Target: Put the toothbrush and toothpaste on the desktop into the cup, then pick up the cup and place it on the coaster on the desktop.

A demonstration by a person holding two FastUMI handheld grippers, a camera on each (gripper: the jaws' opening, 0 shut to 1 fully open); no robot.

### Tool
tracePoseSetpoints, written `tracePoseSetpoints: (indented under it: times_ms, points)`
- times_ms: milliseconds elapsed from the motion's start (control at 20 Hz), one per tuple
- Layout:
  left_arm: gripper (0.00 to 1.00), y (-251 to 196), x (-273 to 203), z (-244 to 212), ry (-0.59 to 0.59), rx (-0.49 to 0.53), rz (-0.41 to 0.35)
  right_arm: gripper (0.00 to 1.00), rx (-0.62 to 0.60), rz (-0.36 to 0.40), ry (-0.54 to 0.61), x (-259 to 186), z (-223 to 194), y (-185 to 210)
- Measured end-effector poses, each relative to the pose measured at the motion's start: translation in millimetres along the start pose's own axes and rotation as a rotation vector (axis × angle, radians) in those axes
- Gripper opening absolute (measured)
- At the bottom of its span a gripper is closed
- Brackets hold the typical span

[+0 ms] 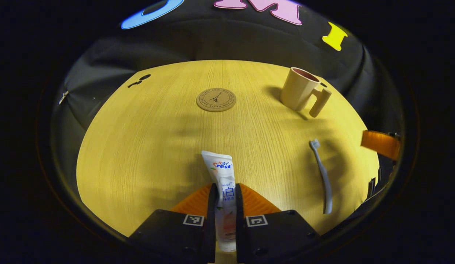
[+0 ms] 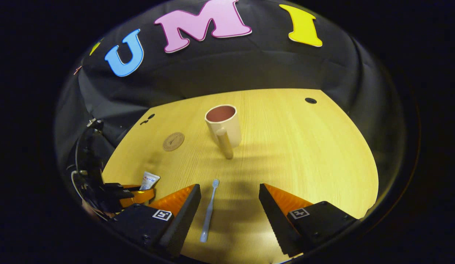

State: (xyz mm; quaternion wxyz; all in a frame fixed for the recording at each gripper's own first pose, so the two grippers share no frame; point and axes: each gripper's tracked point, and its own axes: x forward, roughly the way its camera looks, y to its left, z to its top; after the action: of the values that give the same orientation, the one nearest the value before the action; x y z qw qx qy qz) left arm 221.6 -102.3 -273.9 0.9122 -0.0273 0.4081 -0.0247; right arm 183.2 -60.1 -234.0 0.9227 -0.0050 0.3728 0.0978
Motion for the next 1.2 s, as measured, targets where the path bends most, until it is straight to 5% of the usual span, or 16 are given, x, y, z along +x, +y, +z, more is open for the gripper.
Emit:
tracePoseSetpoints:
  times_ms: [850, 1200]
  points:
    - [0.27, 26.1, -74.4, -8.5, -0.093, -0.050, -0.128, 0.96, -0.038, -0.202, 0.264, 38.5, -78.1, 18.8]
    - [0.31, 28.2, -79.1, -14.3, -0.080, -0.033, -0.146, 0.64, 0.011, -0.252, 0.318, 38.3, -89.4, 19.3]
